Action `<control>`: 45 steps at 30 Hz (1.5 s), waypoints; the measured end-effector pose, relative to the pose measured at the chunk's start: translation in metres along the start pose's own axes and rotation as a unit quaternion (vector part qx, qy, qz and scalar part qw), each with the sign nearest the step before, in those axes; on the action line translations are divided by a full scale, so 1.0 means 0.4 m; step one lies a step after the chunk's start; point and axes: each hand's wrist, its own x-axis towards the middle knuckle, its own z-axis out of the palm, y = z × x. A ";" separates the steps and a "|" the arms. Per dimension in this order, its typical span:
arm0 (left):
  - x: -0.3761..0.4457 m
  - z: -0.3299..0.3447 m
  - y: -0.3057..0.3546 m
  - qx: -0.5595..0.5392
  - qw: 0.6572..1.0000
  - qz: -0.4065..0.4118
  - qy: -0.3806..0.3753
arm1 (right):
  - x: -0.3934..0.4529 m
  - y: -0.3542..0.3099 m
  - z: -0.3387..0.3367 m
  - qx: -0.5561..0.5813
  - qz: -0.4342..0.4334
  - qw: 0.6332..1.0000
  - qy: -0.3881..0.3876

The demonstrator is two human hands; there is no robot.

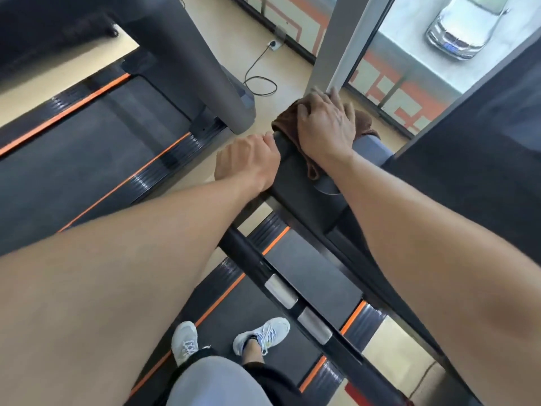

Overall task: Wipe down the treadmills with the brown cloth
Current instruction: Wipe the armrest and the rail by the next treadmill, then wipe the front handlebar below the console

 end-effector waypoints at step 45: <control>-0.606 0.005 -0.316 -0.198 0.972 -0.010 -0.123 | -0.555 -0.154 0.066 0.022 -0.004 0.971 -0.238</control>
